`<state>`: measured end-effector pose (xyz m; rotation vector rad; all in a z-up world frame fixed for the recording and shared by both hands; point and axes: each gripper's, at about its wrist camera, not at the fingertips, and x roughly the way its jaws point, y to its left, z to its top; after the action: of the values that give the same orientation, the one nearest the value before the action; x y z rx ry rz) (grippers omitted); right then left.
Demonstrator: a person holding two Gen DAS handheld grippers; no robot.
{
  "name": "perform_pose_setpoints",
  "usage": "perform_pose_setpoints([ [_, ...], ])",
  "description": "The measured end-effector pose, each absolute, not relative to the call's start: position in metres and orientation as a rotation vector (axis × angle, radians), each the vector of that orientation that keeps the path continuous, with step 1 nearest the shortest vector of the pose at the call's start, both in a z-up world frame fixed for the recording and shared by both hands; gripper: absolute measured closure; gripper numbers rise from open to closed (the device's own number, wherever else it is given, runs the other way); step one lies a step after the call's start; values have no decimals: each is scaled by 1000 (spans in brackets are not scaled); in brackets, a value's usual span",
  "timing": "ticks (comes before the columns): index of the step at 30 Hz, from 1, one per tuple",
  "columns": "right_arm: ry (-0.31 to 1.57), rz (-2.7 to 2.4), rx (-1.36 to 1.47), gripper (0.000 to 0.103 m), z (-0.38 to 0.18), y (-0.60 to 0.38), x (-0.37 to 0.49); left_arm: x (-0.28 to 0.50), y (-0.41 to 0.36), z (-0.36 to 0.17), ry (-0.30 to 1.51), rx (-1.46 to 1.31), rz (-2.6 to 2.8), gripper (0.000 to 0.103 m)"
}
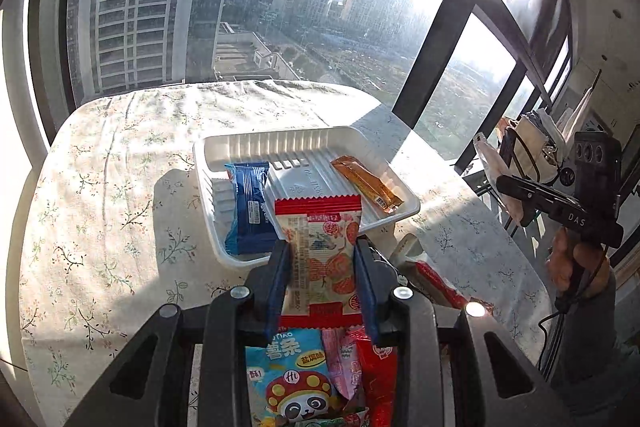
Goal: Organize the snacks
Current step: 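Carry the candy packet and clear bar into the white tray and release both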
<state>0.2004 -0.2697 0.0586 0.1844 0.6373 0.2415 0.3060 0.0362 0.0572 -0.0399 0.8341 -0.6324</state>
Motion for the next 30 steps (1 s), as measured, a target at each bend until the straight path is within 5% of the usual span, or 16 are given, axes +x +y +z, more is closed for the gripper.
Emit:
perform_pose_setpoints([
  [30, 914, 227, 55, 82, -45, -203, 406, 438, -63, -35, 1025, 177, -472, 69],
])
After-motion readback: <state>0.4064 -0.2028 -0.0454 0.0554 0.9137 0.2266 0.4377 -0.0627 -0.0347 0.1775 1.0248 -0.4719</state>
